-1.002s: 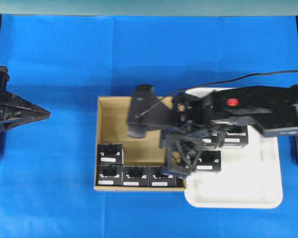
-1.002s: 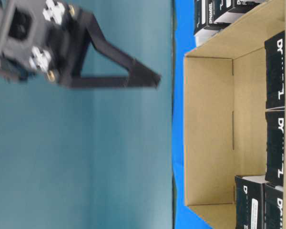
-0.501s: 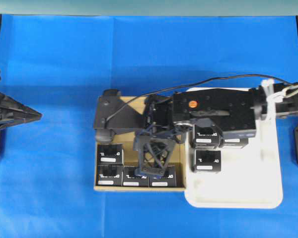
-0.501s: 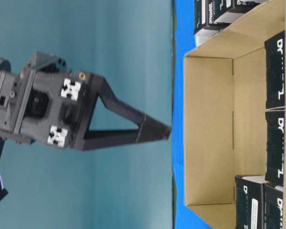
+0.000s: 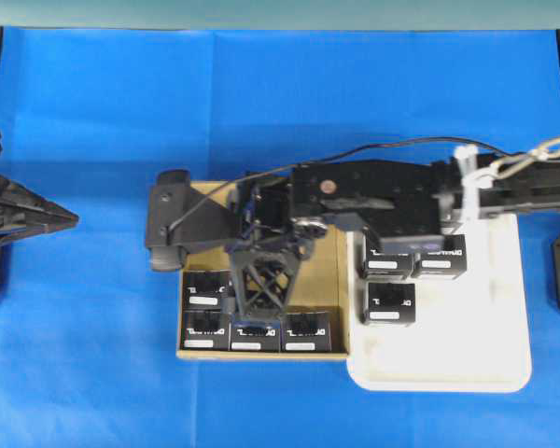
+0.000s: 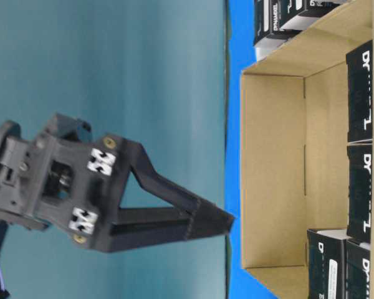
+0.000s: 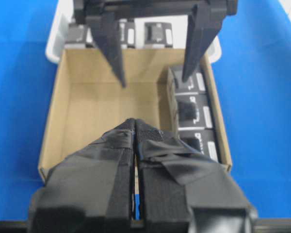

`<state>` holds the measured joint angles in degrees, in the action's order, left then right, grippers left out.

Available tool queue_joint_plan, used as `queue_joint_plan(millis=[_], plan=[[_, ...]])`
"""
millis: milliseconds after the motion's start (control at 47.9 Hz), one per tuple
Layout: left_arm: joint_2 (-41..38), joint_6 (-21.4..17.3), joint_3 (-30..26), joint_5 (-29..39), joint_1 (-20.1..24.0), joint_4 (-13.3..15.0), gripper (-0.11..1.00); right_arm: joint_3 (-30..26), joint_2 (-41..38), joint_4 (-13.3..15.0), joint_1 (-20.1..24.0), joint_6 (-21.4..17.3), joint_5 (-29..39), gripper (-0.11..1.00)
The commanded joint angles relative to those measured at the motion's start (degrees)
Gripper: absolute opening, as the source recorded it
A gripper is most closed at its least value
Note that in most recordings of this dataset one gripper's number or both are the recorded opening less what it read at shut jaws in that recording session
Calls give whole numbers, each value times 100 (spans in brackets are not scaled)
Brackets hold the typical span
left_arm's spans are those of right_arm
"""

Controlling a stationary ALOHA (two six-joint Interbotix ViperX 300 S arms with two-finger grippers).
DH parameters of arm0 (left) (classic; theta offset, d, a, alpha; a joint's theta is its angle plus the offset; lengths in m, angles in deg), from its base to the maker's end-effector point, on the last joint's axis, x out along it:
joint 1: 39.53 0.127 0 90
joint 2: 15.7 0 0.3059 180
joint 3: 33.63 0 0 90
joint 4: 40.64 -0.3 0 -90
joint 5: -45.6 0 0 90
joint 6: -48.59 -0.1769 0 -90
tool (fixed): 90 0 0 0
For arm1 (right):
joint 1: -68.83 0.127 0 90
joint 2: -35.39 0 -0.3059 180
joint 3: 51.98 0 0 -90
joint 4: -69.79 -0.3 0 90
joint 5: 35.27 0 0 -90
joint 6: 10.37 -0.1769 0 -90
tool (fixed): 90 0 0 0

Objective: Pick the box from inside the cardboard box.
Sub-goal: 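Lower the open right gripper around the black box inside the cardboard box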

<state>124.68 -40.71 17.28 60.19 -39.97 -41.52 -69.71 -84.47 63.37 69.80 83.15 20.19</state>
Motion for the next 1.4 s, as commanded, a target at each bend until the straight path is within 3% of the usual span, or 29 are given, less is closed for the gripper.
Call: queue_joint_plan(millis=[0,355,1377], plan=[[-53,9,-132,-26,-9,-9,-2,-185,-185,-18,0,105,-44,99],[9,9,-158,-62,-9,-9,-2,-448,-773,-211,-53,290,-53,99],[-18,141,-149,-70,-35,-9,-2,-782,-1397,-264,-97,316,-378,99]])
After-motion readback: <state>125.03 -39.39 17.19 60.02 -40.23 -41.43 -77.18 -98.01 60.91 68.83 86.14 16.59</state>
